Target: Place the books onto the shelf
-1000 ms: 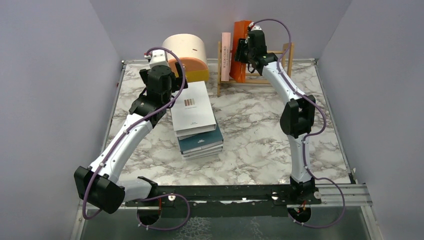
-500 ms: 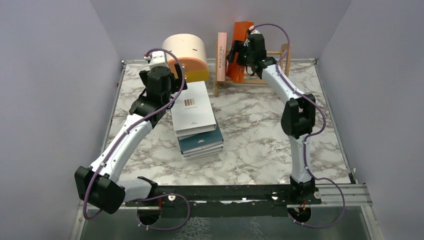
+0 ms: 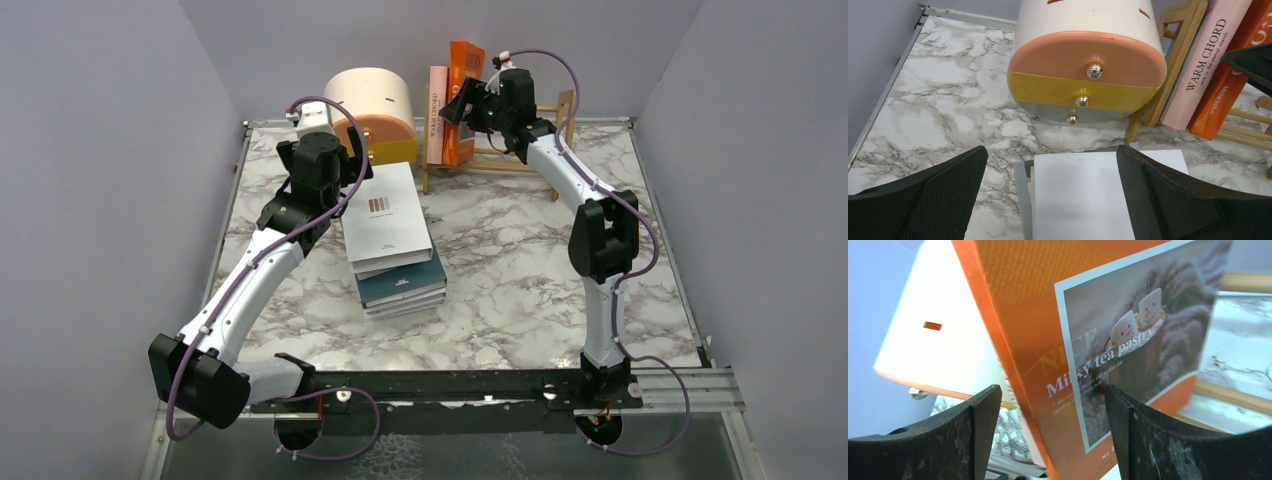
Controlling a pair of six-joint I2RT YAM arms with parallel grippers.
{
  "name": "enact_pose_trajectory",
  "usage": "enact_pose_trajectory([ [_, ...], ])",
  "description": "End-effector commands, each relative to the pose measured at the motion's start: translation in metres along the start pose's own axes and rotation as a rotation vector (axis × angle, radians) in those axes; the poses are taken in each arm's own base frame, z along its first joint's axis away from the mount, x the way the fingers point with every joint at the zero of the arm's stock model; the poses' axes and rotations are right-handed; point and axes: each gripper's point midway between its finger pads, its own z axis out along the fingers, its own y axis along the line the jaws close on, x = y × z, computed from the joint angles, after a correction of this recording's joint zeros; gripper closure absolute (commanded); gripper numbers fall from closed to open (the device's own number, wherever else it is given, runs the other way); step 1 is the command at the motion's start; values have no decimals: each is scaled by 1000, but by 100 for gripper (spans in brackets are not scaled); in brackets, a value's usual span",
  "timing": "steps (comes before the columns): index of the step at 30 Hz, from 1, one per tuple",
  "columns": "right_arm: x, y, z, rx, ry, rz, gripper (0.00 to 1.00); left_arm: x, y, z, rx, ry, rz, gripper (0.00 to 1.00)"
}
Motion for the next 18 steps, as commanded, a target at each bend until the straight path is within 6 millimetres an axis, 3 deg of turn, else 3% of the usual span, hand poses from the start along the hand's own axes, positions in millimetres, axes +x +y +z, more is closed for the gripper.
enact_pose_trajectory([
  [1, -22, 45, -14, -154, -51, -1, 26, -10, -1, -7, 26, -32, -25, 1],
  [10, -10, 44, -6, -191, -28, 26, 26, -11, 4, -10, 14, -40, -27, 1],
  [18, -23, 47, -26, -165, -84, -3, 26, -12, 4, -11, 20, -40, -29, 1],
])
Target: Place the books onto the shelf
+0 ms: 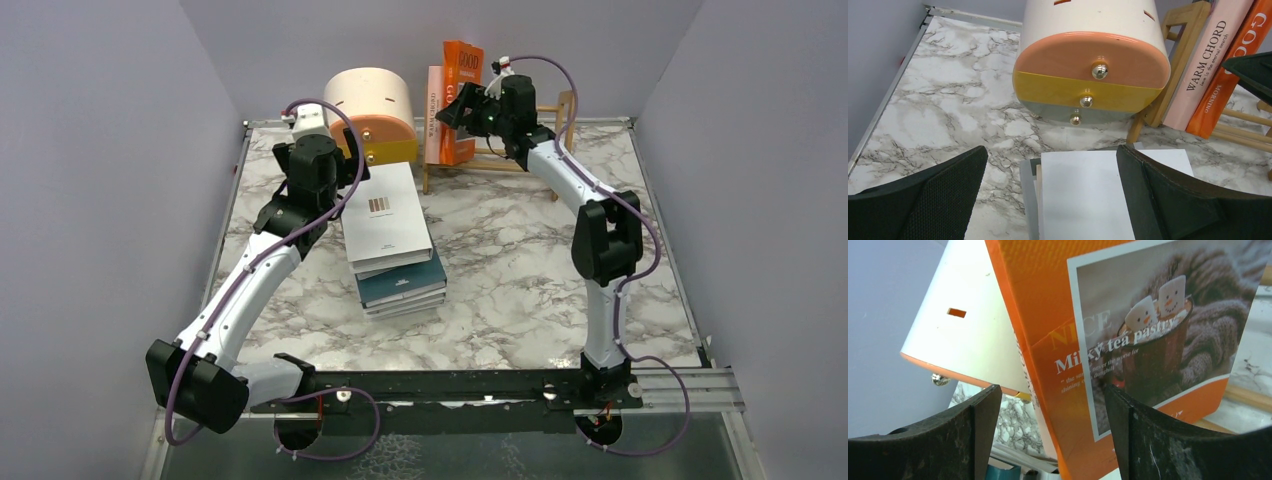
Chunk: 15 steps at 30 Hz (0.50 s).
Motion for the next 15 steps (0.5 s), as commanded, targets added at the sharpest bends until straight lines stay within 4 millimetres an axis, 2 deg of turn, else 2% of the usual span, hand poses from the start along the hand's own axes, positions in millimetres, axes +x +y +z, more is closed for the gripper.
enact_pose_trajectory([
  [1, -29, 29, -23, -40, -73, -42, 26, -11, -1, -7, 24, -32, -24, 1],
  [10, -35, 19, -44, 5, -101, -64, 21, -7, -2, -8, 32, -20, -37, 1],
  [12, -34, 14, -46, 0, -102, -50, 18, -6, -2, -9, 33, -18, -38, 1],
  [15, -33, -6, -56, 64, -135, -17, 18, -7, 0, -11, 30, -23, -49, 1],
])
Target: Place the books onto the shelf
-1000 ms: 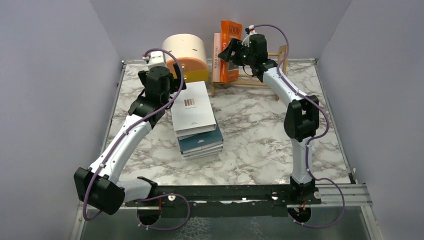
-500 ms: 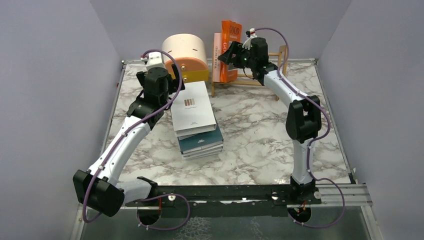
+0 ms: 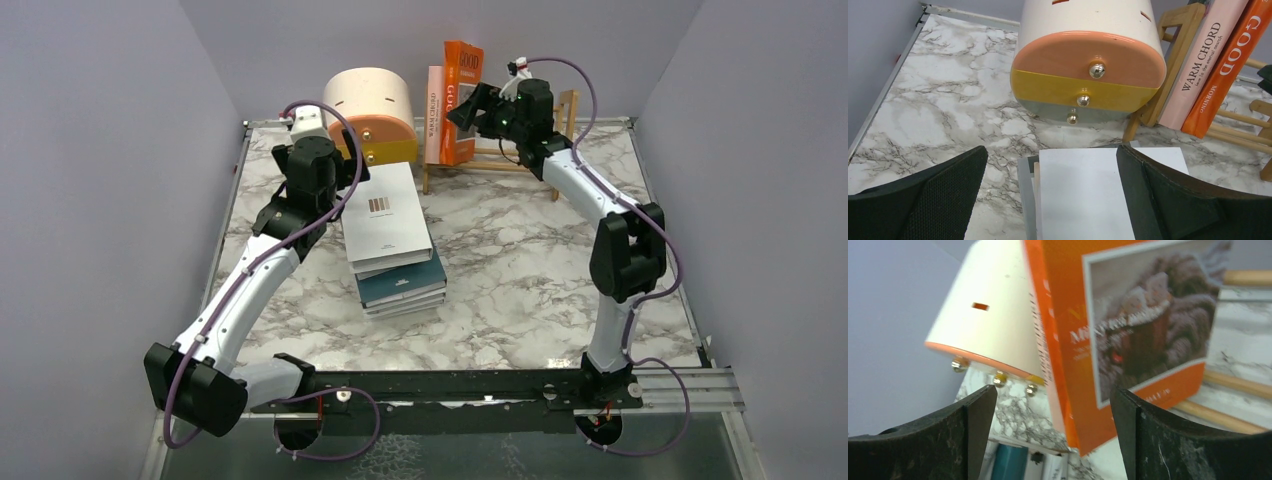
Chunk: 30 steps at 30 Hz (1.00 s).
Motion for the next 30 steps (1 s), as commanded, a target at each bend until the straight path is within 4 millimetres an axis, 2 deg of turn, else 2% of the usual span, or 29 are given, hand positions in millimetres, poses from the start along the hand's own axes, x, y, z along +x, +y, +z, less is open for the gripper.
enact_pose_trajectory([
  [1, -13, -28, -19, 99, -81, 22, 20, -6, 0, -9, 25, -21, -33, 1],
  [6, -13, -75, -30, 277, -113, -1, 31, -9, -1, -12, 37, -37, -43, 1],
  [8, -9, -94, -25, 350, -85, -34, 34, -9, -2, -12, 43, -40, -44, 1],
  [16, 2, -150, 10, 521, -29, -117, 34, -6, -3, -7, 41, -35, -44, 1],
  [22, 9, -175, 32, 579, -7, -154, 34, -8, 1, -8, 25, -56, -47, 1],
  [25, 10, -181, 40, 582, -2, -162, 34, -8, 0, -6, 23, -55, -44, 1],
  [27, 18, -187, 46, 582, 16, -165, 34, -7, 0, -4, 20, -51, -39, 1],
  [30, 26, -188, 55, 548, 33, -170, 34, -4, 1, -1, 12, -44, -34, 1],
])
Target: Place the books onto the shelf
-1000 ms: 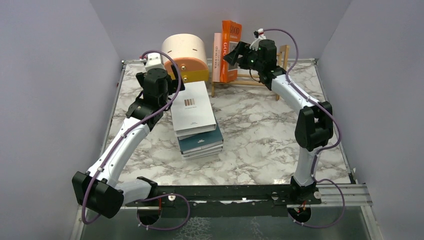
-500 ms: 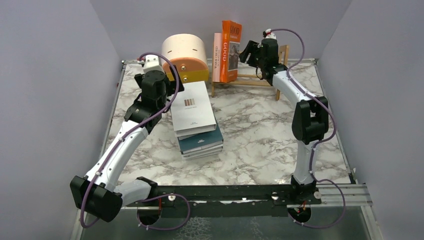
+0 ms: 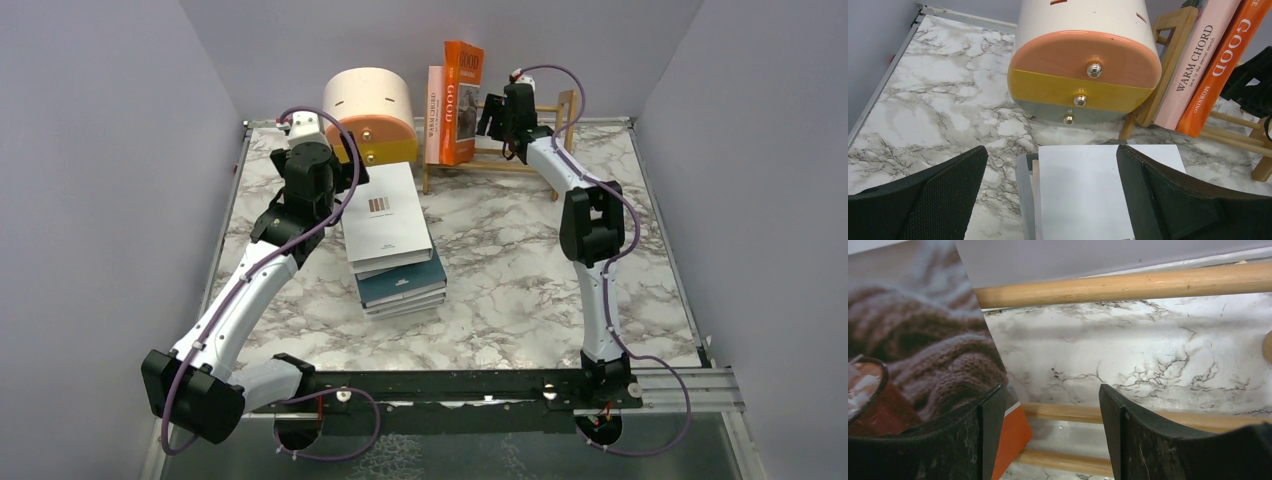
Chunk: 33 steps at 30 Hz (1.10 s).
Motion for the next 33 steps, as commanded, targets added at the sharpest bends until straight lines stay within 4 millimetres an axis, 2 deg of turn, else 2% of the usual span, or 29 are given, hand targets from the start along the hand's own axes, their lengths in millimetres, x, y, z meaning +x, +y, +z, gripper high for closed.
enact_pose_trajectory([
  [1, 2, 5, 9, -24, -1, -33, 34, -7, -1, 4, -4, -25, -9, 1],
  [5, 10, 21, 12, -114, 10, -40, 34, -5, -1, 6, -4, -21, -7, 1],
  [16, 15, 59, 8, -278, 13, -99, 34, -4, 1, 6, -7, -20, -8, 1],
  [25, 6, 46, 1, -192, -14, -62, 34, -4, 1, 6, -5, -18, -9, 1],
  [33, -20, 58, -18, -233, -70, -54, 34, -4, 1, 7, -4, -18, -11, 1],
])
